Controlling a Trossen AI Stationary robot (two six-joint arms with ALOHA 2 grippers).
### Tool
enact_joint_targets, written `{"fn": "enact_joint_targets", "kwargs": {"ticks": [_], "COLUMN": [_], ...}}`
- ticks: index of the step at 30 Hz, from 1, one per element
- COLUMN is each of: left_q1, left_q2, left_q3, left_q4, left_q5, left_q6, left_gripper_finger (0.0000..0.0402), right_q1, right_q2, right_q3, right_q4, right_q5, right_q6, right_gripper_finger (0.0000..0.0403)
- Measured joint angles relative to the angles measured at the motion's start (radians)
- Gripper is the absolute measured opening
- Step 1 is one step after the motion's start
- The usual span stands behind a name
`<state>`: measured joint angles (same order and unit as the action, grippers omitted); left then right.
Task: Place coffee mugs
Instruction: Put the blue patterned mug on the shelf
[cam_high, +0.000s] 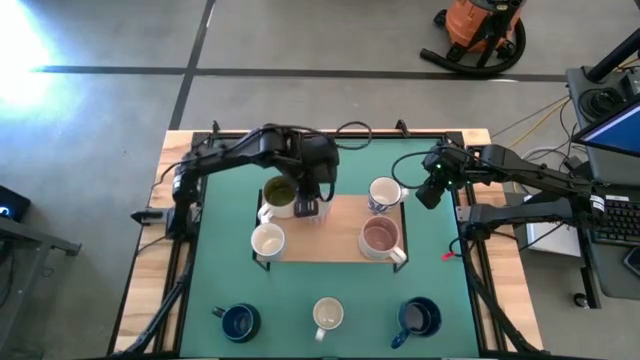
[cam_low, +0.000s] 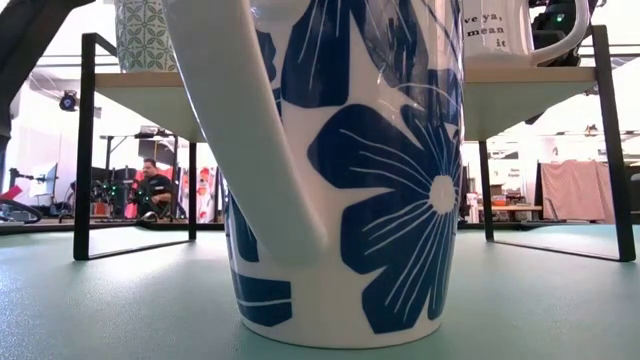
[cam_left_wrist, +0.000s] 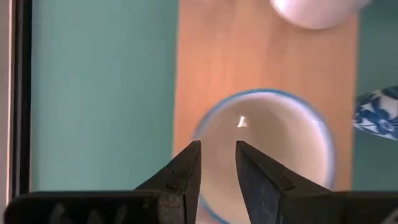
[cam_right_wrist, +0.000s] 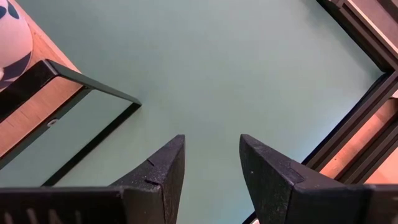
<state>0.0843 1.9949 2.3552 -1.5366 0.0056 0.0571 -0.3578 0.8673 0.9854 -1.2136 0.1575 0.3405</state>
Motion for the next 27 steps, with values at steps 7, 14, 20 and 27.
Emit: {"fn": "enact_joint_targets", "kwargs": {"ticks": [7, 14, 20, 27], "left_q1": [-0.106, -0.204, -0.308, -0.420], "left_q2": [-0.028, -0.035, -0.034, -0.034], "left_q3": [0.001, 0.001, 0.000, -0.034], "left_q4": [0.022, 0.038, 0.109, 0.189], "left_q5": [-0.099, -0.120, -0.124, -0.094], "left_q6": [-0.034, -0.078, -0.078, -0.160], "left_gripper_finger": [0.0082, 0.0082, 0.0082, 0.0082], "right_q1": [0.000, 0.000, 0.000, 0.000], "right_q2": [0.000, 0.000, 0.000, 0.000], "right_q3": [0.000, 0.000, 0.000, 0.000], "right_q4": [0.000, 0.000, 0.000, 0.000], "right_q5": [0.000, 0.000, 0.000, 0.000], "right_q6": [0.000, 0.000, 0.000, 0.000], "right_gripper_finger": [0.0141, 0.0141, 0.0141, 0.0141]}}
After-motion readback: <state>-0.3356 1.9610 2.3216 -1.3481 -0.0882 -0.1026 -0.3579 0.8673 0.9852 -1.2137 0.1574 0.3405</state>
